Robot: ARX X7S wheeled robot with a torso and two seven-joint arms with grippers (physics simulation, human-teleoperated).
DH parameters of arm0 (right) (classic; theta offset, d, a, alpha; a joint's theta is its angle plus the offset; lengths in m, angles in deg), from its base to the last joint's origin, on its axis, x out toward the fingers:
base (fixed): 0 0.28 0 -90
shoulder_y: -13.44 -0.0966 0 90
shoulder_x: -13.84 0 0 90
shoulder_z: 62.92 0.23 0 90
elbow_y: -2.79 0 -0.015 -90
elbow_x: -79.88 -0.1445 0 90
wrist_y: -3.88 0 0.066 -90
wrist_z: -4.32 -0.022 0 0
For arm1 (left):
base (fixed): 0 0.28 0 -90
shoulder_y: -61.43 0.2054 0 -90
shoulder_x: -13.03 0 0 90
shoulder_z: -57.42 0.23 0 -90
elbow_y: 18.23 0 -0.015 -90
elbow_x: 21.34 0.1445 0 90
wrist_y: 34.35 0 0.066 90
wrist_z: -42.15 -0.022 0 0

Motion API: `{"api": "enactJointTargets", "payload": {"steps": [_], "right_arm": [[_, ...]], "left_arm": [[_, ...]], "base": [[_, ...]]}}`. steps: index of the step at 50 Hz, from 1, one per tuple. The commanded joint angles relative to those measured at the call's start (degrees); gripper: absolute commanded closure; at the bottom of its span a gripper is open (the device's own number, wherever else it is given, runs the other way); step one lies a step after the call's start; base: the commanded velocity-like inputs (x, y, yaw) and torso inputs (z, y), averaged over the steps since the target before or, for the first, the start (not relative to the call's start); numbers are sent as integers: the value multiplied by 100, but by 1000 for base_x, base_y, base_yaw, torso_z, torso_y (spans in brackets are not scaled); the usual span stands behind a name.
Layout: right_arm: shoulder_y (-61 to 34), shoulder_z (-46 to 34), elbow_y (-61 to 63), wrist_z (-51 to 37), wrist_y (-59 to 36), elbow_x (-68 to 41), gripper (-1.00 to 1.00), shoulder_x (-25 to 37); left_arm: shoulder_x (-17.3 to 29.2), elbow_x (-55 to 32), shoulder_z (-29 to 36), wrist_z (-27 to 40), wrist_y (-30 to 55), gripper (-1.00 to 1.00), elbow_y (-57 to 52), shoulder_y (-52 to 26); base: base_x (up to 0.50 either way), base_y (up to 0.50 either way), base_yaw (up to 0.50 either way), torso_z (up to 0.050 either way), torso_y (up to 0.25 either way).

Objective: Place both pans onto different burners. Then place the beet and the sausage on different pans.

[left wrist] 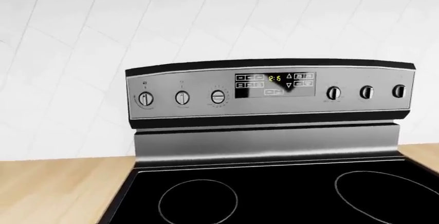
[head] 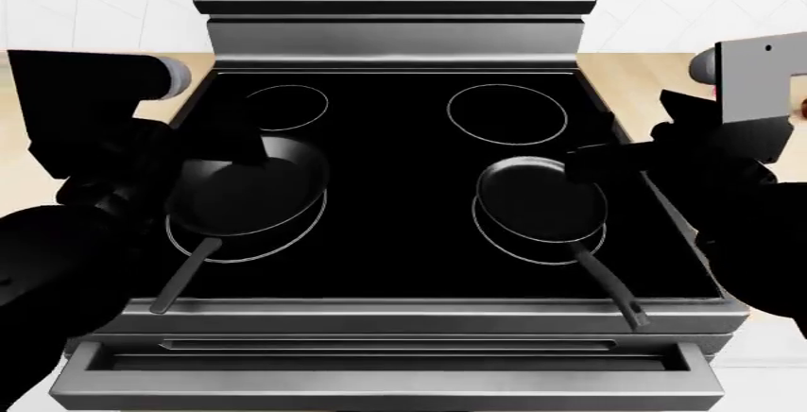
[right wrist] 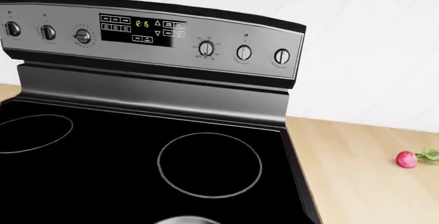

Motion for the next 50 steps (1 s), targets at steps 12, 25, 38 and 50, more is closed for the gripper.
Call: {"api": "enactJointTargets", "payload": {"steps": [12, 25, 38, 50], "right_arm": [[74, -214, 61, 38, 149, 416, -100, 3], [146, -189, 53, 50, 179, 381, -100, 38], [194, -154, 71, 30, 187, 325, -100, 71], [278, -131, 103, 15, 218, 299, -100, 106]], "left_arm": [[-97, 417, 176, 58, -104, -100, 112, -17], [-92, 379, 180, 80, -67, -100, 29, -80], [-90, 370, 177, 95, -61, -100, 11, -109], [-84, 364, 181, 100, -67, -100, 1, -87]], "base": [[0, 0, 0, 0, 0], [0, -106, 0, 0, 0], [0, -474, 0, 0, 0], [0, -474, 0, 0, 0]]}}
